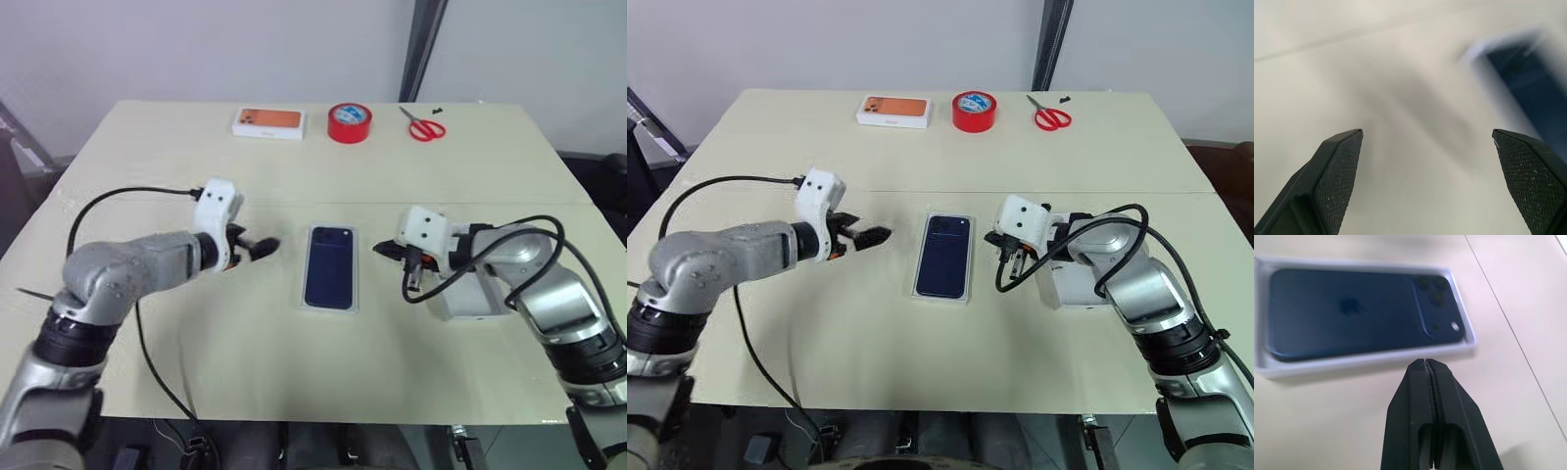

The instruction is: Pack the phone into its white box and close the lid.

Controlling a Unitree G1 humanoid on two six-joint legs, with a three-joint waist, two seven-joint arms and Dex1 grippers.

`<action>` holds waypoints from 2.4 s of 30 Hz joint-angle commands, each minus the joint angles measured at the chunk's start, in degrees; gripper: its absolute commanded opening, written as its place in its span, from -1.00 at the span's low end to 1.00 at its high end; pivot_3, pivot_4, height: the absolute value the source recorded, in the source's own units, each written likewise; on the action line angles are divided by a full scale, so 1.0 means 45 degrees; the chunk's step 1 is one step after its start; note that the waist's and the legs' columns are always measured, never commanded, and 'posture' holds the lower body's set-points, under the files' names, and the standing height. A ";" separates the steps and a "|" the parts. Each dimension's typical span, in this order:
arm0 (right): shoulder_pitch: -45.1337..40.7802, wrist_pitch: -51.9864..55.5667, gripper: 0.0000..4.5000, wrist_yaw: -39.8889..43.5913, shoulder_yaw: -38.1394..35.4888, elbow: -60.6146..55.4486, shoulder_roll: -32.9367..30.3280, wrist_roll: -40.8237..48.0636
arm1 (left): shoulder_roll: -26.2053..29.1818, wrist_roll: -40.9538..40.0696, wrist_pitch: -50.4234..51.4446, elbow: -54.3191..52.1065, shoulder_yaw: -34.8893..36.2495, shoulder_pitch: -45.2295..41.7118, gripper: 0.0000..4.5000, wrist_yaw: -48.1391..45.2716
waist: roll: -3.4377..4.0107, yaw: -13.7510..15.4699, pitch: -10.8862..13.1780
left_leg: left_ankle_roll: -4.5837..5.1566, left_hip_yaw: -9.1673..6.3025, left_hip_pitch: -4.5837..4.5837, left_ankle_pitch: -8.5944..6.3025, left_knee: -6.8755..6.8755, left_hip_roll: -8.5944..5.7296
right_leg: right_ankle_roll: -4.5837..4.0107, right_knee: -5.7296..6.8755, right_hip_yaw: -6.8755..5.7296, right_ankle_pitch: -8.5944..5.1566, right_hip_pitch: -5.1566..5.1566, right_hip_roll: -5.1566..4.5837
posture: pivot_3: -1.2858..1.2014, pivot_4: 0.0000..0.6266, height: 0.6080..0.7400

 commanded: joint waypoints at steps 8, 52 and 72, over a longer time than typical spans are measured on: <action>-0.0118 0.0551 -1.00 -0.0764 0.1175 0.0091 0.0424 -0.1440 | -0.1451 0.4874 -0.1721 0.0351 -0.2349 -0.0405 -0.77 -0.3304 | -0.0012 0.0209 0.0007 | 0.0048 0.0003 -0.0016 -0.0027 0.0008 0.0002 | 0.0001 -0.0003 -0.0001 0.0000 -0.0011 -0.0007 | 0.03 -0.52 0.84; 0.2604 0.6592 0.24 0.1149 -0.4648 -0.3982 -0.2940 0.2487 | -0.5125 0.7329 -0.2432 0.0454 -0.2063 -0.1088 -0.79 -0.9440 | 0.0010 0.0101 0.0002 | 0.0211 -0.0004 -0.0022 -0.0122 0.0169 0.0029 | 0.0028 0.0034 -0.0004 -0.0012 0.0044 0.0008 | 0.03 -0.52 0.84; 0.0898 1.3590 -0.97 -0.4628 -0.3973 -0.2742 0.0308 0.3377 | -0.3841 0.6812 -0.8754 -0.0627 -0.0203 0.2111 -0.79 -1.1972 | 0.0040 0.0171 -0.0006 | 0.0221 0.0006 -0.0046 -0.0138 0.0161 0.0016 | 0.0023 0.0002 -0.0005 -0.0010 0.0035 -0.0041 | 0.03 -0.52 0.84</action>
